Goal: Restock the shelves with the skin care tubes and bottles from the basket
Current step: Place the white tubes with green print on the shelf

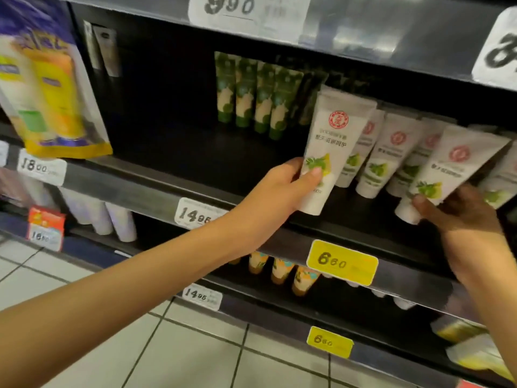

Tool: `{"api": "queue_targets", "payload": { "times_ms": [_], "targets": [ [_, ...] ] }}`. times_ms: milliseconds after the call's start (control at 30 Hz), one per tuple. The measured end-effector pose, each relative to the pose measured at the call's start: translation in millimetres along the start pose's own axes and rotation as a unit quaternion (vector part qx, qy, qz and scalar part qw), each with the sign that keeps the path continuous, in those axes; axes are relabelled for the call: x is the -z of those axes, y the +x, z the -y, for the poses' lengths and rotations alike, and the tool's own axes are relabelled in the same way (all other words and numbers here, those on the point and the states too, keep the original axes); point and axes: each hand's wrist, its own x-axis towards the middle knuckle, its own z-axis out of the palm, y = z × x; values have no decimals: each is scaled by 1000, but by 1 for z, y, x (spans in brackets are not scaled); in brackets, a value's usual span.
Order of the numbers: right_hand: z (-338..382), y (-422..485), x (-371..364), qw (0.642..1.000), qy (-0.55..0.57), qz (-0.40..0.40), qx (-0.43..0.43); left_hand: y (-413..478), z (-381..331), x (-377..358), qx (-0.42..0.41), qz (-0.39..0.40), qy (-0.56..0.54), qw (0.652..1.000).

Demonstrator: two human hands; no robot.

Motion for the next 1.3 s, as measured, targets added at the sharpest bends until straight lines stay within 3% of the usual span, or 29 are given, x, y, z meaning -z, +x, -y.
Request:
{"api": "queue_targets", "payload": {
  "times_ms": [167, 400, 767, 833, 900, 967, 1067, 1167, 1300],
  "targets": [
    [-17, 12, -7, 989, -149, -23, 10, 17, 2, -17, -48, 14, 16, 999],
    [-21, 22, -17, 970, -225, -94, 9, 43, -14, -31, -63, -7, 21, 998],
    [-20, 22, -20, 962, -234, -137, -34, 52, 3, -32, 19, 28, -8, 999],
    [-13, 17, -23, 963, -179, -202, -26, 52, 3, -32, 34, 30, -11, 999],
    [-2, 5, -27, 953, -108, -278, 58, 50, 3, -33, 50, 32, -37, 998],
    [8, -11, -30, 959, -94, -228, 136, 49, 2, -38, 58, 40, -64, 995],
    [14, -35, -43, 979, -147, -31, 139, 45, 0, -45, 50, 65, -97, 992],
    [17, -44, -47, 983, -143, -18, 114, 40, 0, -53, 37, 82, -92, 992],
    [18, -50, -33, 989, -130, 14, 75, 29, 7, -64, 11, 113, 4, 994]
  ]
}}
